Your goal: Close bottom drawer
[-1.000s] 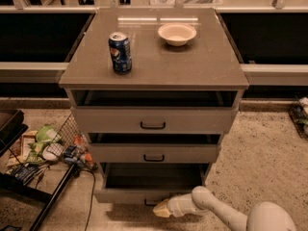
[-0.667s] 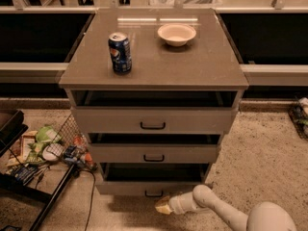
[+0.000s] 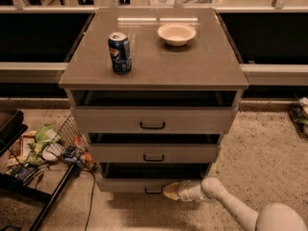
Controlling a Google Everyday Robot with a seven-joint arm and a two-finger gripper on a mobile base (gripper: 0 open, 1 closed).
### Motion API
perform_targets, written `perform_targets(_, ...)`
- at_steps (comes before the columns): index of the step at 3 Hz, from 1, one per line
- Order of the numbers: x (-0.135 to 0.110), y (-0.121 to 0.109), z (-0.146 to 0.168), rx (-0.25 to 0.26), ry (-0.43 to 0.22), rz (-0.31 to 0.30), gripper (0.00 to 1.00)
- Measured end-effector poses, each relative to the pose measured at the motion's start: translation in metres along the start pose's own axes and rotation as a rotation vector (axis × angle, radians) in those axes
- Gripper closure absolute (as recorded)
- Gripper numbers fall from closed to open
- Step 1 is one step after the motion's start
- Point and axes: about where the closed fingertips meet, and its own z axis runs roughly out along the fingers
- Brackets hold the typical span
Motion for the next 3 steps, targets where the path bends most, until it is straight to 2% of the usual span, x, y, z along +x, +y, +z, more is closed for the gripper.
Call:
perform_targets(1, -0.0093, -0.0153, -0.0153, 0.045, -0.016, -0.017, 1.0)
perform_targets(2, -0.0094, -0.0157, -0.0159, 0.047, -0.017, -0.017, 1.0)
perform_targets(3, -0.0094, -0.0139, -0.0136, 0.042, -0.017, -0.017, 0.85)
